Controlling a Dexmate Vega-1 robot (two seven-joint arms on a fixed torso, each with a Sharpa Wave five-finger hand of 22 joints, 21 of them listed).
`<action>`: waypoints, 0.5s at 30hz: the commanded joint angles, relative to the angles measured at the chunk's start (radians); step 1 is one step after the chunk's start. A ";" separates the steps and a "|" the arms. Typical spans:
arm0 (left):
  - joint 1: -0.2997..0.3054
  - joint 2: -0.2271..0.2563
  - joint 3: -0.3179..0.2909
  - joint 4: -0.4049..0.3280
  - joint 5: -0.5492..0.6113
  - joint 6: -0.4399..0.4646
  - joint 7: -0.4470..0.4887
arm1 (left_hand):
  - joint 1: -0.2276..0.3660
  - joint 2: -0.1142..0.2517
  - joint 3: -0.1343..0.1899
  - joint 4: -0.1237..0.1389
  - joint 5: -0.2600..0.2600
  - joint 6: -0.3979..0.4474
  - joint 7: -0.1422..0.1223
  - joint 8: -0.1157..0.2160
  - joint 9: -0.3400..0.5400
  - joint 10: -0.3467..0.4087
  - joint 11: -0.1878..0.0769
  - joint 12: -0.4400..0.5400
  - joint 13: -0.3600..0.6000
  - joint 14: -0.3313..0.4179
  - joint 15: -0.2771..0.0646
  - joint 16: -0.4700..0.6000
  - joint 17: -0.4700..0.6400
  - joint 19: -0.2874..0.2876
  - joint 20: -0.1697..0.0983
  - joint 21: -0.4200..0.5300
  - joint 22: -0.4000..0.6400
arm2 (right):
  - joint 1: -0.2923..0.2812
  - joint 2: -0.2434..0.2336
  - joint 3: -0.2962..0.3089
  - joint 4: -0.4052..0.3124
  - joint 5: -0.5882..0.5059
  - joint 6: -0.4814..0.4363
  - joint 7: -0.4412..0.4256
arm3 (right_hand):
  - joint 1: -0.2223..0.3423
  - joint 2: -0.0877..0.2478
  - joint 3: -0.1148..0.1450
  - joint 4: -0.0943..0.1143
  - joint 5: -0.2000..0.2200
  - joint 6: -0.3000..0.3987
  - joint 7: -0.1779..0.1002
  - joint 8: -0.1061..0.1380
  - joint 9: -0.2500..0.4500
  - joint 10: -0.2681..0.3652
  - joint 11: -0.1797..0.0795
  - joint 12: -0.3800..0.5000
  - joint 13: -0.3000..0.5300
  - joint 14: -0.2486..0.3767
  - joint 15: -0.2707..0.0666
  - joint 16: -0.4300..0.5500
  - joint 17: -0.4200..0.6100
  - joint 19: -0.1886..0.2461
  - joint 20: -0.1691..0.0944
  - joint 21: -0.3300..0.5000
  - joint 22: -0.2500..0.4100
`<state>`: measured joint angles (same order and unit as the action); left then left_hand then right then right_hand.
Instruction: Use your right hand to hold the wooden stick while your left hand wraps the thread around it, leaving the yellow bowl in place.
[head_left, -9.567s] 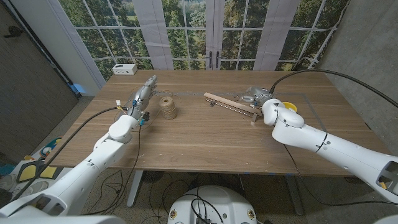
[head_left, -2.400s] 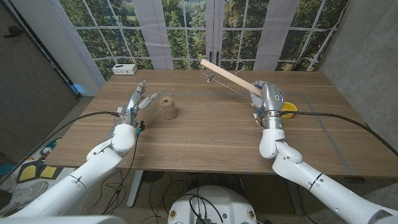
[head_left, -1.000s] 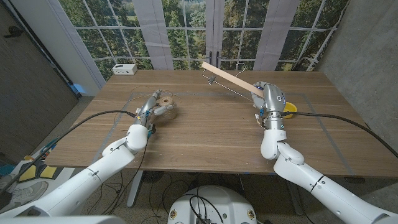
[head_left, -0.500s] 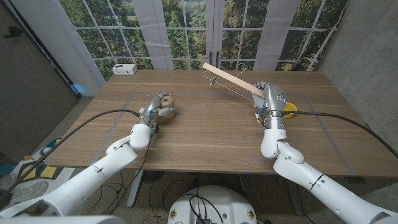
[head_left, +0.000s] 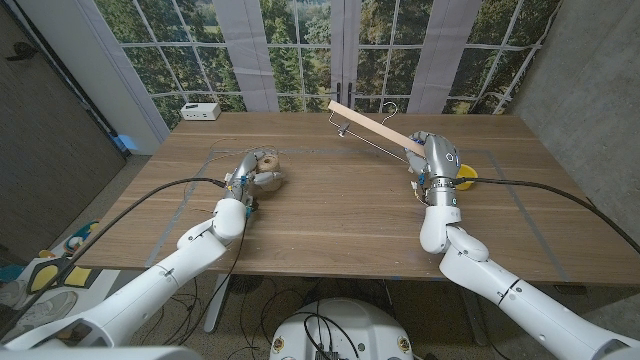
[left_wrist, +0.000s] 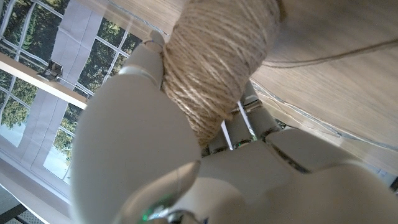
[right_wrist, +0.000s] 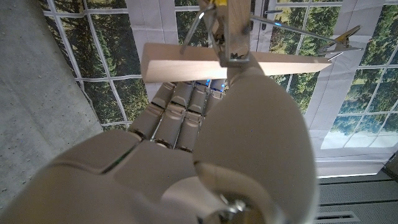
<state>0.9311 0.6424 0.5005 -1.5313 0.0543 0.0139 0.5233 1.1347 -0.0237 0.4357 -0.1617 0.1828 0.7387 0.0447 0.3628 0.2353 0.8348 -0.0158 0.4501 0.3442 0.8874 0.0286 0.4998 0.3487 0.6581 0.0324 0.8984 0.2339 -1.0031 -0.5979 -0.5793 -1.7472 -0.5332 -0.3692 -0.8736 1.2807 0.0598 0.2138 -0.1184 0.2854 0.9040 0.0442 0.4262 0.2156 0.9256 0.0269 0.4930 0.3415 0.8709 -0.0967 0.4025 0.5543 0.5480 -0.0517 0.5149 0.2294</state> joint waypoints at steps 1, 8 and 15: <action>-0.008 0.017 -0.015 -0.070 0.046 0.053 0.041 | 0.167 0.203 0.028 0.036 0.012 0.121 0.046 0.007 0.020 0.066 -0.010 0.021 0.079 0.403 -0.255 0.130 0.164 0.114 -0.180 0.116 0.135 | 0.003 -0.003 0.006 0.011 0.019 0.034 -0.008 | 0.102 0.108 0.001 0.005 0.009 0.100 -0.095 0.005 0.157 0.103 -0.091 0.143 0.118 0.028 -0.139 -0.008 0.005 -0.007 -0.051 0.009 0.001; -0.026 0.058 -0.025 -0.165 0.074 0.172 -0.003 | 0.185 0.197 0.013 0.021 0.015 0.142 0.062 0.013 0.035 0.083 0.005 0.034 0.129 0.418 -0.252 0.199 0.266 0.108 -0.179 0.191 0.159 | -0.009 -0.009 0.021 0.019 0.051 0.091 -0.017 | 0.103 0.108 -0.001 0.006 0.010 0.101 -0.096 0.006 0.157 0.103 -0.087 0.143 0.118 0.029 -0.140 -0.013 0.009 -0.010 -0.052 0.016 0.000; -0.066 0.111 -0.027 -0.242 0.090 0.259 -0.090 | 0.197 0.189 0.005 0.013 0.017 0.159 0.062 0.014 0.036 0.094 0.013 0.040 0.157 0.412 -0.252 0.234 0.329 0.101 -0.174 0.234 0.171 | -0.020 -0.016 0.039 0.028 0.076 0.144 -0.026 | 0.102 0.109 -0.003 0.008 0.011 0.100 -0.096 0.006 0.157 0.103 -0.087 0.143 0.119 0.030 -0.138 -0.019 0.012 -0.013 -0.052 0.023 -0.001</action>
<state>0.9066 0.6934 0.4837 -1.6629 0.1155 0.1545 0.5115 1.1346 -0.0237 0.4348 -0.1608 0.1925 0.7728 0.0788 0.3743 0.2673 0.8811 0.0305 0.4833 0.4896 0.9499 0.0912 0.5143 0.4587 0.6614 0.0356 1.0671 0.2339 -1.0095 -0.6052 -0.5609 -1.7315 -0.4921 -0.2960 -0.8867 1.2810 0.0595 0.2071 -0.1170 0.2890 0.9040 0.0440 0.4247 0.2156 0.9256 0.0268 0.4930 0.3415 0.8741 -0.0967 0.3879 0.5635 0.5411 -0.0517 0.5295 0.2275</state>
